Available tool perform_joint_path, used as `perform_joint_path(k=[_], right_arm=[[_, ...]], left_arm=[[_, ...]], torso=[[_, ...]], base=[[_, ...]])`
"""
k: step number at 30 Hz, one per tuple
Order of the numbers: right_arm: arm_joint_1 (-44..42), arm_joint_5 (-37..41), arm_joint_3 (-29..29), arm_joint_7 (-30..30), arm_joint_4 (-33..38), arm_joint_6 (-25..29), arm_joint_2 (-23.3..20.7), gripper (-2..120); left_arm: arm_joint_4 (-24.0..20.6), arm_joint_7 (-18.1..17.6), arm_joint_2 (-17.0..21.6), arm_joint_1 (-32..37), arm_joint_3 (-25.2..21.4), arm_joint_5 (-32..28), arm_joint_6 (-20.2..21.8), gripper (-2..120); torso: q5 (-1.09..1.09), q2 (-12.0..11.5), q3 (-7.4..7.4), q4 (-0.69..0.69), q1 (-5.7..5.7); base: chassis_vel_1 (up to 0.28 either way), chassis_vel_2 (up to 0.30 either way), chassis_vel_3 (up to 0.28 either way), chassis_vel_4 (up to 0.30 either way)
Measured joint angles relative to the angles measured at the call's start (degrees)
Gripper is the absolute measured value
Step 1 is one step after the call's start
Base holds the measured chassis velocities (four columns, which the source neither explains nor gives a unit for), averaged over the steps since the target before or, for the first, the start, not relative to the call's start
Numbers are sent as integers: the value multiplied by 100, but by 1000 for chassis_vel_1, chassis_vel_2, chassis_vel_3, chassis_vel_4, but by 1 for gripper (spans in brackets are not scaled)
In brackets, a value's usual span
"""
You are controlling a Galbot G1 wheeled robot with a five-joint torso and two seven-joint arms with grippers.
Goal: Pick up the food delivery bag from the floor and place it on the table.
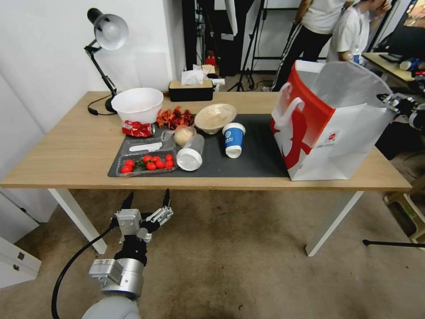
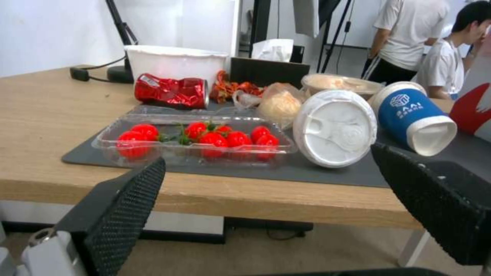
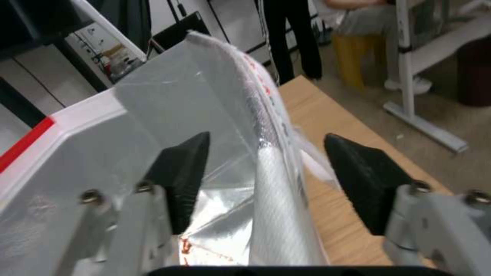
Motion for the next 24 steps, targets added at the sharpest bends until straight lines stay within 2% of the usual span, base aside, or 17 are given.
perform_joint_path(k=[1,3,5,6,9,21,24], right_arm=[[-65,-245,5,-97,-5,14,-9,69],[-116,-394,22,-162,-7,34,-15,71],[-266,-839,83,-356,-8,90,-31,82],[-266,-839,83,-356,-8,90,-31,82],[-536,-1510,214,-753,27,262,-34,96],[-1312,-2987,549,-1601,515,822,181,100],[-1550,-3688,544,-1992,880,1133,471,100]], left_arm=[[0,0,-3,2,1,4,-5,100],[0,1,-4,3,1,5,-8,100],[-6,1,-5,5,2,5,-10,100],[-6,1,-5,5,2,5,-10,100],[-25,2,-11,11,2,6,-20,100],[-119,54,-10,18,-75,31,-36,100],[-148,75,-9,37,-114,97,-59,100]], torso=[[0,0,0,0,0],[0,0,0,0,0],[0,0,0,-1,0],[0,0,0,-1,0],[0,0,0,0,0],[-1,0,0,0,0],[0,0,0,0,0]], base=[[0,0,0,0],[0,0,0,0],[0,0,0,0],[0,0,0,0],[0,0,0,0],[0,0,0,0],[0,0,0,0]])
